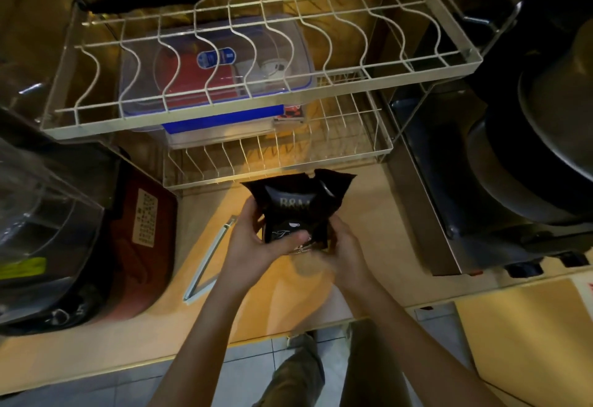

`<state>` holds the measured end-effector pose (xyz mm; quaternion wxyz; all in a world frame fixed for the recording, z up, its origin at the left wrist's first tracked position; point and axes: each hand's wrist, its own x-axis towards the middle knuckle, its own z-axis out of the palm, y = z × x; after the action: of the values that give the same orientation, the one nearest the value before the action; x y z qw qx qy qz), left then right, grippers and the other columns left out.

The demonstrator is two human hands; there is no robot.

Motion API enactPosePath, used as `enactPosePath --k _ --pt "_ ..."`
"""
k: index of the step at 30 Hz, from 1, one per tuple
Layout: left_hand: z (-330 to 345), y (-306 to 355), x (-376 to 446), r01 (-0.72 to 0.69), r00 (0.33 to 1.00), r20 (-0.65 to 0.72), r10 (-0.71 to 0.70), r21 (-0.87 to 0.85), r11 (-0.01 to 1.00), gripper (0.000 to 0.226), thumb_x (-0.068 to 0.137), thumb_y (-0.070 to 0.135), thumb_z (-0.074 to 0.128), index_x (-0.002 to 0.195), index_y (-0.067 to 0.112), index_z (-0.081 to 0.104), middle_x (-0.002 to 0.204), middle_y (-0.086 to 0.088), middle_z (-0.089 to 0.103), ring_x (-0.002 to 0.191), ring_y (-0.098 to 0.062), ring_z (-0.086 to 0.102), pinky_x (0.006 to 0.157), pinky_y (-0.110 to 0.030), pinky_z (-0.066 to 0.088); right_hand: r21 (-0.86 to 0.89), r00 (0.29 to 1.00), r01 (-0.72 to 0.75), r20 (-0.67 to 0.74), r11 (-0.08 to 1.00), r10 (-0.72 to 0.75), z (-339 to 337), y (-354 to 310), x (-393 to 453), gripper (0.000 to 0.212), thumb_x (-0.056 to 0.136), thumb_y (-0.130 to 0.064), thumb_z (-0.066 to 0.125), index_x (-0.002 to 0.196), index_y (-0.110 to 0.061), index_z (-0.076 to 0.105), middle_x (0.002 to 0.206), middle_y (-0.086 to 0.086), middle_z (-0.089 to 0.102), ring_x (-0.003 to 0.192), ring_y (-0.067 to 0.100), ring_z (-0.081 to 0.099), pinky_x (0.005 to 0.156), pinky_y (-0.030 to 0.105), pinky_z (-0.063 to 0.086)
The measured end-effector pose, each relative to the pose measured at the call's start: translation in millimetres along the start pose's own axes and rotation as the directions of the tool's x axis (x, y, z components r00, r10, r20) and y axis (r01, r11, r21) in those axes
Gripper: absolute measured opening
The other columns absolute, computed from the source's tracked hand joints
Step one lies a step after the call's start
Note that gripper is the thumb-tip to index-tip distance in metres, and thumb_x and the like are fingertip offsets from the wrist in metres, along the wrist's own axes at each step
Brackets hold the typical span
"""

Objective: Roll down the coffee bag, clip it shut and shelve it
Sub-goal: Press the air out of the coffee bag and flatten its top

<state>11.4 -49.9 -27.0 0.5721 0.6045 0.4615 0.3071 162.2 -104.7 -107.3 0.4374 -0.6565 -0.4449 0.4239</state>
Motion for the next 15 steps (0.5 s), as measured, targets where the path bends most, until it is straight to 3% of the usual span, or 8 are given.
enactPosePath --k 2,4,6,8,10,13,15 --pt "-2.8 16.7 -0.6 -0.022 0.997 -0.072 0.018 -0.054 0.998 0.069 0.052 0.041 0.074 0.114 0.032 0.046 0.117 0.007 0.057 0.111 -0.006 0.055 0.09 -0.022 0.047 0.036 1.0 -0.02 -0.007 0.999 0.02 -0.9 2.7 0.1 0.056 0.076 0.007 0.062 0.124 -0.02 0.051 0.115 -0.005 0.061 0.113 0.01 0.057 0.097 0.029 0.047" --pt "-6.1 35.1 -1.3 -0.085 0.988 -0.133 0.079 -0.043 0.995 0.068 0.057 0.041 0.07 0.119 0.028 0.046 0.12 0.005 0.055 0.112 -0.008 0.054 0.09 -0.021 0.048 0.127 0.994 -0.093 -0.039 0.987 0.099 -0.4 3.3 1.8 0.051 0.082 0.016 0.049 0.122 -0.015 0.054 0.12 0.005 0.061 0.116 0.022 0.055 0.101 0.038 0.044" --pt "-6.8 56.5 -1.7 -0.208 0.958 -0.166 0.234 0.163 0.965 0.061 0.063 0.044 0.067 0.118 0.025 0.047 0.118 0.009 0.054 0.113 -0.009 0.052 0.093 -0.02 0.045 0.214 0.983 -0.146 -0.074 0.966 0.165 -0.9 3.2 4.2 0.044 0.086 0.015 0.041 0.12 -0.008 0.057 0.12 0.011 0.061 0.113 0.021 0.056 0.097 0.03 0.046" --pt "-2.4 78.5 -1.6 -0.34 0.901 -0.091 0.424 0.458 0.821 0.054 0.067 0.047 0.063 0.114 0.024 0.052 0.114 0.006 0.057 0.111 -0.014 0.052 0.096 -0.033 0.044 0.197 0.98 -0.142 -0.107 0.97 0.165 -1.0 -0.2 6.3 0.043 0.085 0.016 0.04 0.115 -0.009 0.059 0.111 0.008 0.062 0.103 0.009 0.059 0.087 0.015 0.047" --pt "7.3 95.3 0.0 -0.419 0.862 0.064 0.503 0.648 0.636 0.05 0.071 0.05 0.059 0.112 0.021 0.057 0.114 0.0 0.061 0.112 -0.017 0.052 0.1 -0.046 0.038 0.137 0.981 -0.103 -0.151 0.985 0.123 0.7 0.1 6.4 0.041 0.084 0.013 0.042 0.112 -0.011 0.06 0.102 0.002 0.063 0.095 0.003 0.059 0.081 0.009 0.046" --pt "26.3 102.1 11.4 -0.453 0.867 0.244 0.434 0.75 0.482 0.055 0.075 0.05 0.05 0.119 0.019 0.053 0.123 -0.004 0.059 0.118 -0.021 0.049 0.102 -0.038 0.03 0.104 0.973 -0.111 -0.19 0.988 0.129 3.3 0.3 8.0 0.025 0.093 0.001 0.041 0.107 0.0 0.062 0.096 0.003 0.063 0.094 0.013 0.058 0.08 0.011 0.046" --pt "34.7 95.3 23.2 -0.437 0.876 0.286 0.389 0.813 0.386 0.056 0.076 0.046 0.053 0.124 0.017 0.047 0.126 -0.008 0.057 0.119 -0.026 0.048 0.1 -0.04 0.032 0.115 0.969 -0.107 -0.212 0.988 0.129 1.1 0.3 8.2 0.025 0.095 -0.008 0.041 0.092 -0.007 0.066 0.086 0.003 0.069 0.086 0.012 0.064 0.078 0.018 0.05"
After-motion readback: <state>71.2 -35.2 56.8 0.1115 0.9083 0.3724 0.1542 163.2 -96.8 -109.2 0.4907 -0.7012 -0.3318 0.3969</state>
